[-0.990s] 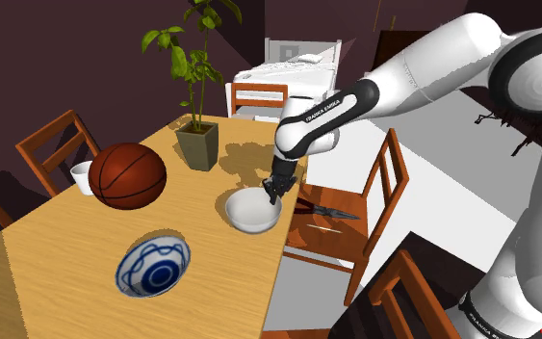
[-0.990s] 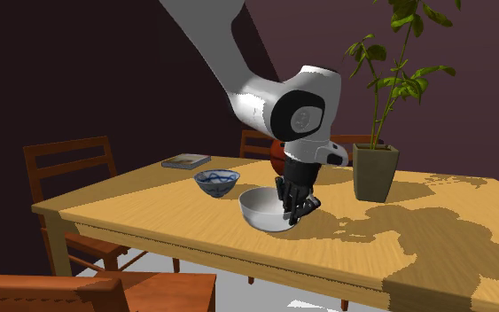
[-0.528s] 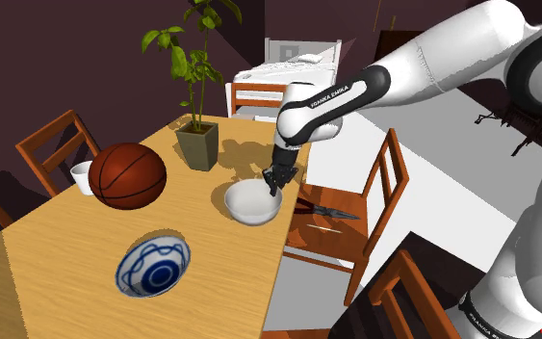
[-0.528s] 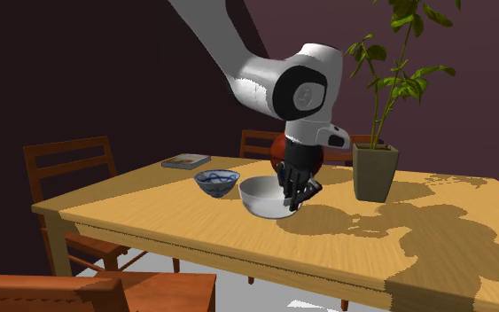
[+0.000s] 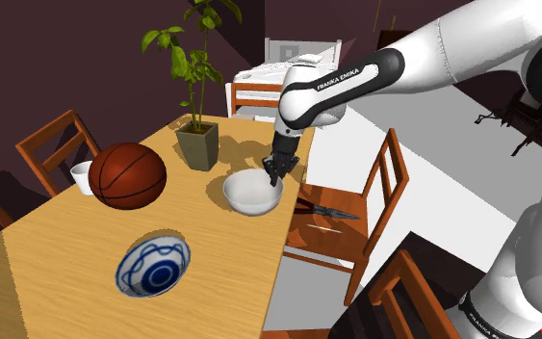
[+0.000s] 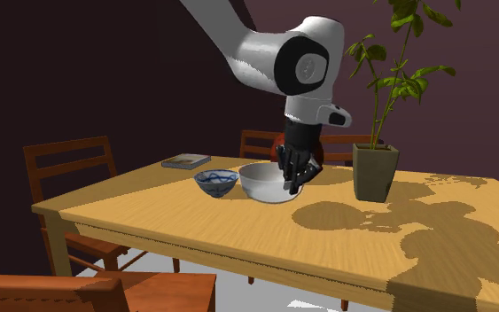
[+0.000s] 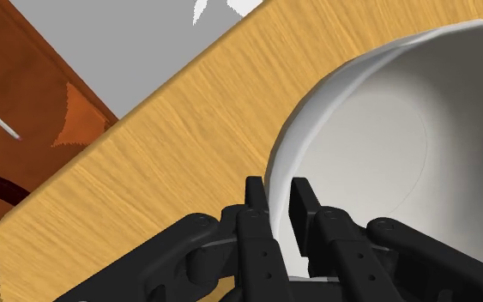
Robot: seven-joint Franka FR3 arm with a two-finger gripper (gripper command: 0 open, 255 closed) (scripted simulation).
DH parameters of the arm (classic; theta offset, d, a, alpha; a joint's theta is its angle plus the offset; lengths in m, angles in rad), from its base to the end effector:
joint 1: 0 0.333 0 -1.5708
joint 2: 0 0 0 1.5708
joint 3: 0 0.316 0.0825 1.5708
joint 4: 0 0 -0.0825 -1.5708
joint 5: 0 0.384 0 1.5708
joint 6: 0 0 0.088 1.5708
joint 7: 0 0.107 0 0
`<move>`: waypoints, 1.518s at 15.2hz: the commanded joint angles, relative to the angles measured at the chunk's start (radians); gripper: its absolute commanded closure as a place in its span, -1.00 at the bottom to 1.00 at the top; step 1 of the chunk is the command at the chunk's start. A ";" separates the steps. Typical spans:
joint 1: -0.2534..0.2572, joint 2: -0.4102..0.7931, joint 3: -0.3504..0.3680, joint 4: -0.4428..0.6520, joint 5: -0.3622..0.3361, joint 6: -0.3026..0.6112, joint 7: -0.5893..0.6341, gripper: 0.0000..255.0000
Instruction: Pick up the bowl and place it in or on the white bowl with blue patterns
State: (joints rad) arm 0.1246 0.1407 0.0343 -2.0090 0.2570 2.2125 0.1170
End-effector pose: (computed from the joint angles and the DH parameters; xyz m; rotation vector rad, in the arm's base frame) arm 0.5790 0.1008 0.3930 -2.9153 0.1554 -0.0469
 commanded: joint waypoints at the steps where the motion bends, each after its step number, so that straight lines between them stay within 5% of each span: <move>1: -0.001 -0.008 -0.001 0.019 -0.004 -0.027 0.006 1.00; 9: -0.003 -0.044 -0.004 0.079 -0.017 -0.120 0.028 1.00; 23: 0.181 0.122 0.112 0.326 -0.096 -0.140 0.366 1.00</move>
State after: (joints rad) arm 0.2918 0.2492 0.1399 -1.7037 0.1682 2.0758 0.4580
